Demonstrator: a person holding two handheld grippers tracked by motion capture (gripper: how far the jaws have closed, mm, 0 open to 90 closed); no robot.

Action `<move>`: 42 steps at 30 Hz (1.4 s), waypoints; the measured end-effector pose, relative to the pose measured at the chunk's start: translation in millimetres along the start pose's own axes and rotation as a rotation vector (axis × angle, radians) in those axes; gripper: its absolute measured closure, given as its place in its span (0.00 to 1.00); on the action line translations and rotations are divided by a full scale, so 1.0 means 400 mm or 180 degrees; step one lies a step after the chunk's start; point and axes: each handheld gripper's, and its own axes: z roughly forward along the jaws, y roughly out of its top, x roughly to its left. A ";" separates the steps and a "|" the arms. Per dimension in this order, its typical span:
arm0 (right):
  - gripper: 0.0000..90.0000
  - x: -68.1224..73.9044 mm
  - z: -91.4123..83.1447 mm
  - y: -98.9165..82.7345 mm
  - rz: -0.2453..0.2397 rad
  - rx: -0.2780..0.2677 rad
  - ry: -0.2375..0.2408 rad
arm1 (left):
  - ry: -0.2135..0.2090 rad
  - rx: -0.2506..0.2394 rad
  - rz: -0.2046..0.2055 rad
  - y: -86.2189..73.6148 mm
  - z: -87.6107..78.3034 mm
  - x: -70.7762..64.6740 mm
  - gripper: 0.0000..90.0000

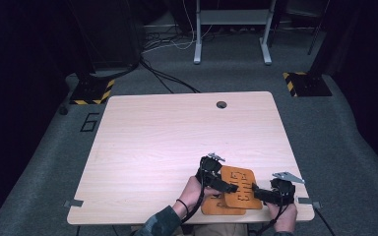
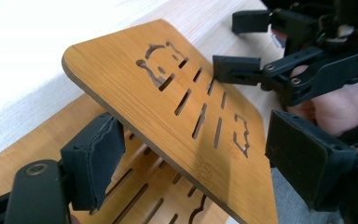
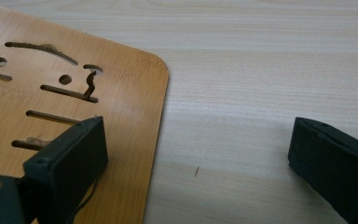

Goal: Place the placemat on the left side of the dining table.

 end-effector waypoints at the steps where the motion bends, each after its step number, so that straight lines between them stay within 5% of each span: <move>1: 0.04 -0.001 0.000 0.000 0.0008 -0.0008 0.0001 | 0.0001 -0.0007 -0.0003 0.003 -0.001 -0.002 0.22; 15: 0.04 -0.012 -0.003 -0.001 0.0145 -0.0070 -0.0011 | 0.0032 -0.0029 0.0044 0.040 0.006 -0.033 0.32; 22: 0.04 -0.014 -0.003 -0.001 0.0189 -0.0079 -0.0049 | 0.0121 0.0054 0.0077 0.061 0.011 -0.039 0.34; 32: 0.03 -0.018 -0.004 -0.002 0.0296 -0.0110 -0.0130 | 0.0053 0.0288 0.0142 0.101 0.050 -0.060 0.40; 35: 0.04 -0.021 -0.005 -0.002 0.0323 -0.0116 -0.0175 | 0.0082 0.0335 0.0219 0.120 0.060 -0.072 0.44; 36: 0.04 -0.014 -0.002 -0.001 0.0308 -0.0090 -0.0342 | 0.0097 0.0374 0.0255 0.128 0.061 -0.076 0.45; 40: 0.03 0.010 0.014 0.005 0.0035 0.0067 -0.0575 | 0.0096 0.0463 0.0330 0.151 0.080 -0.091 0.49; 42: 0.03 0.006 0.011 0.004 0.0097 0.0035 -0.0531 | 0.0127 0.0471 0.0373 0.163 0.083 -0.097 0.50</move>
